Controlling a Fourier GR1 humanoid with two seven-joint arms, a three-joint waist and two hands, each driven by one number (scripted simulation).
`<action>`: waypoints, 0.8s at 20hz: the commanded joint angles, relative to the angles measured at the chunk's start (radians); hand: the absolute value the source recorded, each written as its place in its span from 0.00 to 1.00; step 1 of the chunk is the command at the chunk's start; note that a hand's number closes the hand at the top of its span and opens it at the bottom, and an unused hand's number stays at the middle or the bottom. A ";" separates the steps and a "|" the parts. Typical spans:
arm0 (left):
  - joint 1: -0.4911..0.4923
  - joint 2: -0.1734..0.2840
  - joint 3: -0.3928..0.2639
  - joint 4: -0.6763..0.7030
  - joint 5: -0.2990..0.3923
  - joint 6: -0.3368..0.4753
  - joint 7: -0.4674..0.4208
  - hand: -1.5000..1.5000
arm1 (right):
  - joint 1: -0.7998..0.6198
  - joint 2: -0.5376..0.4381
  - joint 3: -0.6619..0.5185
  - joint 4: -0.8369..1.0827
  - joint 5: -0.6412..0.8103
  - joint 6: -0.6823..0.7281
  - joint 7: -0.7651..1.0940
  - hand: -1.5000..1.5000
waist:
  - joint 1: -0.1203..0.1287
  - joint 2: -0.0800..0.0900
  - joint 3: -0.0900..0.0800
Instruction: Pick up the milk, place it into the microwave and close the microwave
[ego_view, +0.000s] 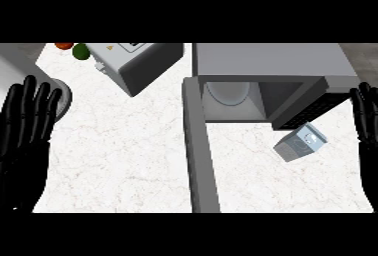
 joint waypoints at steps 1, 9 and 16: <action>0.026 0.023 0.066 0.037 0.089 -0.049 -0.050 0.00 | -0.034 -0.026 -0.014 0.025 0.001 0.015 0.017 0.00 | 0.029 -0.004 0.047; 0.043 -0.013 0.099 0.077 0.106 0.011 0.062 0.00 | 0.038 -0.070 0.001 0.062 -0.484 0.346 0.040 0.00 | 0.019 -0.007 0.050; 0.210 -0.034 0.072 -0.085 0.123 -0.021 0.095 0.00 | 0.173 -0.105 -0.049 -0.005 -0.578 0.429 0.075 0.00 | 0.024 -0.008 0.049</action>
